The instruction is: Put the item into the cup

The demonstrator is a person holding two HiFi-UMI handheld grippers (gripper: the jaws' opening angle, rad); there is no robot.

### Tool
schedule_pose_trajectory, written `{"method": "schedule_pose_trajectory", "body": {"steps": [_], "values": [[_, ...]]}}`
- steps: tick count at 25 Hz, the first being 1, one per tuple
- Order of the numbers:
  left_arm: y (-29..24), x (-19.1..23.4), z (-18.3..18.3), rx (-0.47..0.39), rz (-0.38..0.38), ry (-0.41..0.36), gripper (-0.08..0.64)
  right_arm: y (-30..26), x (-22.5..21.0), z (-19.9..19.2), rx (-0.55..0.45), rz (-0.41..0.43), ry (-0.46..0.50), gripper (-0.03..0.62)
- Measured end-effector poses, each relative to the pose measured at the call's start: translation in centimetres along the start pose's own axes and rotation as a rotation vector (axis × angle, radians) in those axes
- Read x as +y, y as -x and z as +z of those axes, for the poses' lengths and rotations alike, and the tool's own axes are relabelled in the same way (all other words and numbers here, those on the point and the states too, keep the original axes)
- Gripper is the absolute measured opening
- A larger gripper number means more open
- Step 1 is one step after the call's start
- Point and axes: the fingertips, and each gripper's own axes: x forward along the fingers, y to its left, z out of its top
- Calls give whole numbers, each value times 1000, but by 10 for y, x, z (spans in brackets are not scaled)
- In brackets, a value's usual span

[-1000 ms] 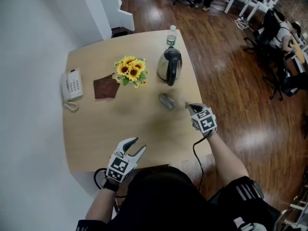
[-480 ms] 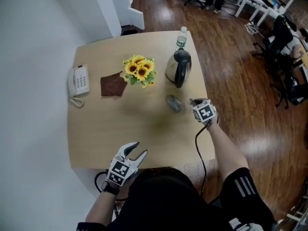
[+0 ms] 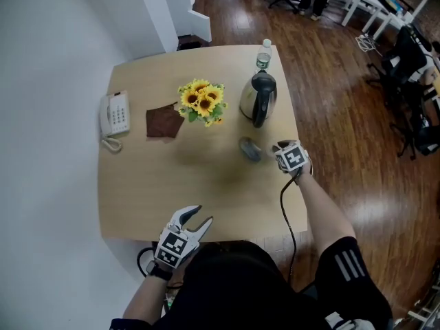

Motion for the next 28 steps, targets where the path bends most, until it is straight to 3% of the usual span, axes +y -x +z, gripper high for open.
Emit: {"method": "schedule_pose_trajectory", "body": {"steps": [6,15,22,28], "values": [[-2,-2,2,-1,11,0,178,13,-1,14,-70,0,-11,100],[-1,2,22,-51,63,-8,178,84,42,61,-353,127,-76,98],[11,-1,40,-100,123,-1,178,157,90,57,-517,221,-143,97],[18,-14,37,-125,108,-3,178,198,117,38,-585,213,-157,97]]}}
